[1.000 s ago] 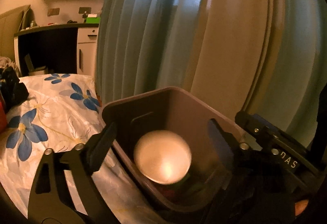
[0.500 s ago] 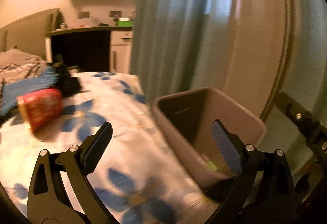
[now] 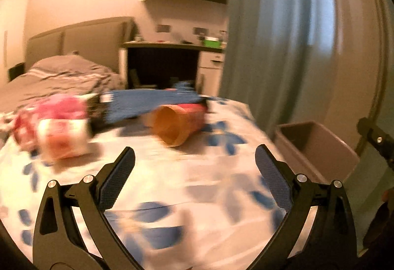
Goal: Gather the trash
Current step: 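Move both open tools back over the trash on the bed, then grasp the white-orange printed paper cup with the right tool while the left tool grasps the red-and-white wrapper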
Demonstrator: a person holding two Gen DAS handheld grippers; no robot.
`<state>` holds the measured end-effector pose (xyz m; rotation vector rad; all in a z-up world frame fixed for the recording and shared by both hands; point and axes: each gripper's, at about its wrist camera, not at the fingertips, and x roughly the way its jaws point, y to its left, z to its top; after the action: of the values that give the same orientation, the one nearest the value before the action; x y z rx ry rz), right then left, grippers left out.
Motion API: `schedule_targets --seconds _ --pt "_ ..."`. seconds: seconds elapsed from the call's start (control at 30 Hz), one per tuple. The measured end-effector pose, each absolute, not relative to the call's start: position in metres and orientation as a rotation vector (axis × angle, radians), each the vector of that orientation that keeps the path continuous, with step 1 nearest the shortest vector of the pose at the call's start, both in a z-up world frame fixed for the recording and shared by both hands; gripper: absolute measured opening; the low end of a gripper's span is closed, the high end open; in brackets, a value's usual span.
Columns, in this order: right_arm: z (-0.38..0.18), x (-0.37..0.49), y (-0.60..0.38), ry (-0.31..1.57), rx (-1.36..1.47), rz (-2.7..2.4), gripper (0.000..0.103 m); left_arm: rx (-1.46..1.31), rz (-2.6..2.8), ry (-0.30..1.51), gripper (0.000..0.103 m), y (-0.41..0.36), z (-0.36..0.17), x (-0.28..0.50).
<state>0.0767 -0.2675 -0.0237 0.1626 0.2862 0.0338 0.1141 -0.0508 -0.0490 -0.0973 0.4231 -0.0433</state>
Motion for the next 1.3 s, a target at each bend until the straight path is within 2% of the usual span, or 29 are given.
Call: schedule_targets --seconds 0.57,0.67,0.83,0.93,1.3 --pt "-0.035 0.093 -0.099 0.369 0.054 0.362 0.082 -0.214 0.317 0.397 0.096 0.120 -0.050 0.054" --pt "-0.038 0.099 -0.072 0.384 0.037 0.405 0.088 -0.234 0.358 0.396 0.096 0.144 -0.051 0.046" --pt "-0.045 0.117 -0.019 0.434 0.023 0.492 0.090 -0.270 0.419 0.393 0.096 0.174 -0.052 0.036" --pt "-0.048 0.126 0.007 0.453 0.012 0.525 0.096 -0.281 0.439 0.392 0.096 0.189 -0.053 0.032" --pt "-0.060 0.169 0.065 0.574 -0.013 0.533 0.096 -0.301 0.453 0.380 0.096 0.222 -0.052 0.035"
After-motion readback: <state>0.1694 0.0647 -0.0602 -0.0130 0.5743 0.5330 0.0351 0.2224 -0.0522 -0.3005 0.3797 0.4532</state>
